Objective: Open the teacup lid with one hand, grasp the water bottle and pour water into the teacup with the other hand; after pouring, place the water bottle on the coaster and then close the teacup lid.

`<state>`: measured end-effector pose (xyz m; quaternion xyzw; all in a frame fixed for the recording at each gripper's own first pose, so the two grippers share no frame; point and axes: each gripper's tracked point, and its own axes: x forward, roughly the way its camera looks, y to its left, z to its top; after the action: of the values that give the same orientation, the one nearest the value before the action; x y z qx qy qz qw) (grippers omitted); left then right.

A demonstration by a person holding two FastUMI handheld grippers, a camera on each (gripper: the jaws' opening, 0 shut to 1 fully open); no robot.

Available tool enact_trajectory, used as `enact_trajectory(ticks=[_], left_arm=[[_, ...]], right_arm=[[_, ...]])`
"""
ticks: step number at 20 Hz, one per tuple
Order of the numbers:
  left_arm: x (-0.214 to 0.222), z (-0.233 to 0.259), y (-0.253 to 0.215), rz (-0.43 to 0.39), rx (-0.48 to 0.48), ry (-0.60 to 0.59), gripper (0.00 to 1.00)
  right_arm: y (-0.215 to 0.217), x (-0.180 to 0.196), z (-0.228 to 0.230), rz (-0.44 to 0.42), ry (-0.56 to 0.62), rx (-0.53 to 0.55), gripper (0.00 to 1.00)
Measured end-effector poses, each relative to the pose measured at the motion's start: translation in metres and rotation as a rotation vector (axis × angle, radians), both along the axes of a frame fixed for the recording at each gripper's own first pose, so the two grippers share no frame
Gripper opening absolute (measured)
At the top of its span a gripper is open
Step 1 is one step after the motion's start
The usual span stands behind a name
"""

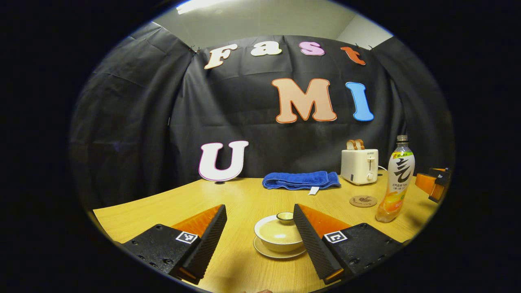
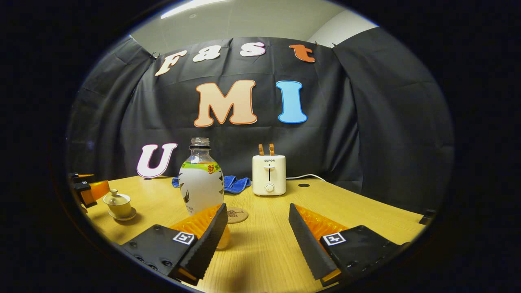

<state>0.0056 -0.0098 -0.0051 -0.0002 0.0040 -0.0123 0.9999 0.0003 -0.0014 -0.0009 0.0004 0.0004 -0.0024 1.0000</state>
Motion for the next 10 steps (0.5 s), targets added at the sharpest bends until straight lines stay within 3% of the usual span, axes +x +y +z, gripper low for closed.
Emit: enact_trajectory(ticks=[6,10], left_arm=[[0.013,0.010,-0.019,-0.062,0.055,0.000,0.93],[0.023,0.003,-0.033,-0.109,0.072,0.040,0.80]], right_arm=[[0.001,0.001,0.000,0.003,0.001,0.000,0.94],[0.001,0.001,0.000,0.003,0.002,0.000,0.98]])
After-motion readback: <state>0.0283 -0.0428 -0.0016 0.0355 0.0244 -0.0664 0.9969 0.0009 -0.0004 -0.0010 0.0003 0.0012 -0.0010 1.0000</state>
